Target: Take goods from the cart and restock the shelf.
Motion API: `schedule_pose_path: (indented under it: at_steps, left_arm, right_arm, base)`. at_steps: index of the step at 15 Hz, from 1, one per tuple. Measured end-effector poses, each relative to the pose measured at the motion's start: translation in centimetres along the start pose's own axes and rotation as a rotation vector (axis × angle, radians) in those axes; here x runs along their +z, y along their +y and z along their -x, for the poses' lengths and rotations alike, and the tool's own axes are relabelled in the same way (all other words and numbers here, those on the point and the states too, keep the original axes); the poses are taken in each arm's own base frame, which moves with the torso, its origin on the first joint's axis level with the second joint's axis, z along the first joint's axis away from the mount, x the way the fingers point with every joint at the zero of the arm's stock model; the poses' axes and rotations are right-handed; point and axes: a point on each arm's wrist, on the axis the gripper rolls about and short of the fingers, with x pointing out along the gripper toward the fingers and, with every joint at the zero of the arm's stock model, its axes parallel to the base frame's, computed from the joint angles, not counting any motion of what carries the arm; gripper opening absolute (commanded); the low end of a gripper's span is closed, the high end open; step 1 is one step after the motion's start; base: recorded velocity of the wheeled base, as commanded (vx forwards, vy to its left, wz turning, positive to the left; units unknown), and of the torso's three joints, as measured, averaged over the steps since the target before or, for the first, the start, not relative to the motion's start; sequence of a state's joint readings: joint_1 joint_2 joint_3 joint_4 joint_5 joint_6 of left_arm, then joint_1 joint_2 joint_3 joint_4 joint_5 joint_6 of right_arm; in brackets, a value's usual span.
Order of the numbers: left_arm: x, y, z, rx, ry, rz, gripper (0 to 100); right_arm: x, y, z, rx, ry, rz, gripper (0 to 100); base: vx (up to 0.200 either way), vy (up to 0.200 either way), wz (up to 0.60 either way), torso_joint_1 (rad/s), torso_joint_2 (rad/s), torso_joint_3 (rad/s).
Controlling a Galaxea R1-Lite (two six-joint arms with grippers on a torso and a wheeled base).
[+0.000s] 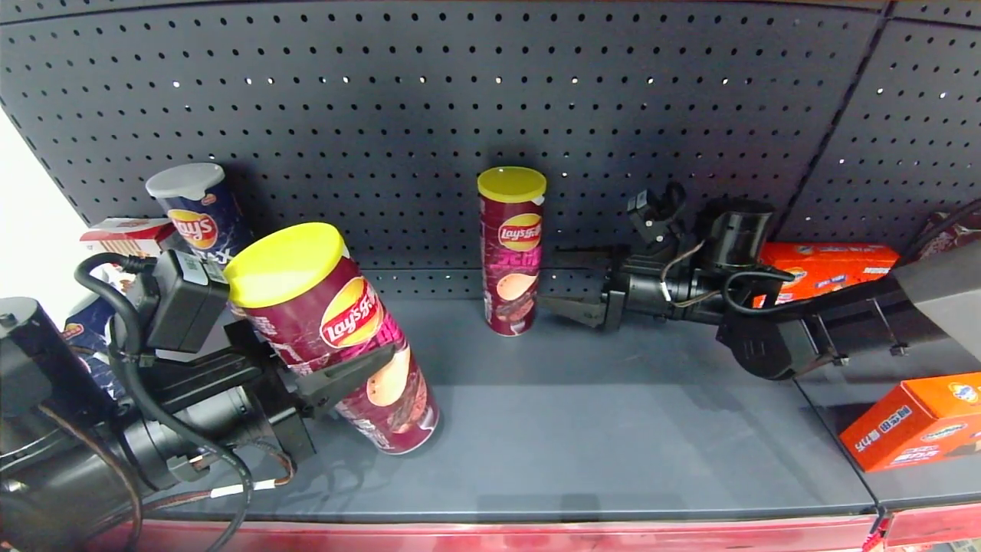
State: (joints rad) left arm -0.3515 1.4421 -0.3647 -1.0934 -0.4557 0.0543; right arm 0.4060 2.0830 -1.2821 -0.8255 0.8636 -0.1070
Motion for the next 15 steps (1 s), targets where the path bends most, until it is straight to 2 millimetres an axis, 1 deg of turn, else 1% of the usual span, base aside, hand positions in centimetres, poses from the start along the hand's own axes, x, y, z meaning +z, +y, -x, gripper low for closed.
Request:
schedule_pose_path:
  at_steps: [5, 10, 15]
  left_arm:
    - [-0.1, 0.0, 0.1, 0.0, 0.005, 0.003, 0]
    - [-0.2, -0.1, 0.2, 0.003, 0.008, 0.005, 0]
    - [-0.7, -0.2, 0.5, 0.002, 0.026, 0.013, 0]
  right_arm:
    - [-1.3, -0.6, -1.4, 0.014, 0.003, -0.006, 100]
    - [-2.4, -0.9, -3.5, 0.043, -0.003, -0.004, 100]
    - [-3.6, -1.3, -4.5, 0.045, 0.002, -0.011, 100]
  base:
    - [0.0, 0.0, 0.0, 0.0, 0.0, 0.0]
    - [0.0, 0.0, 0.0, 0.0, 0.0, 0.0]
    - [0.0, 0.0, 0.0, 0.0, 0.0, 0.0]
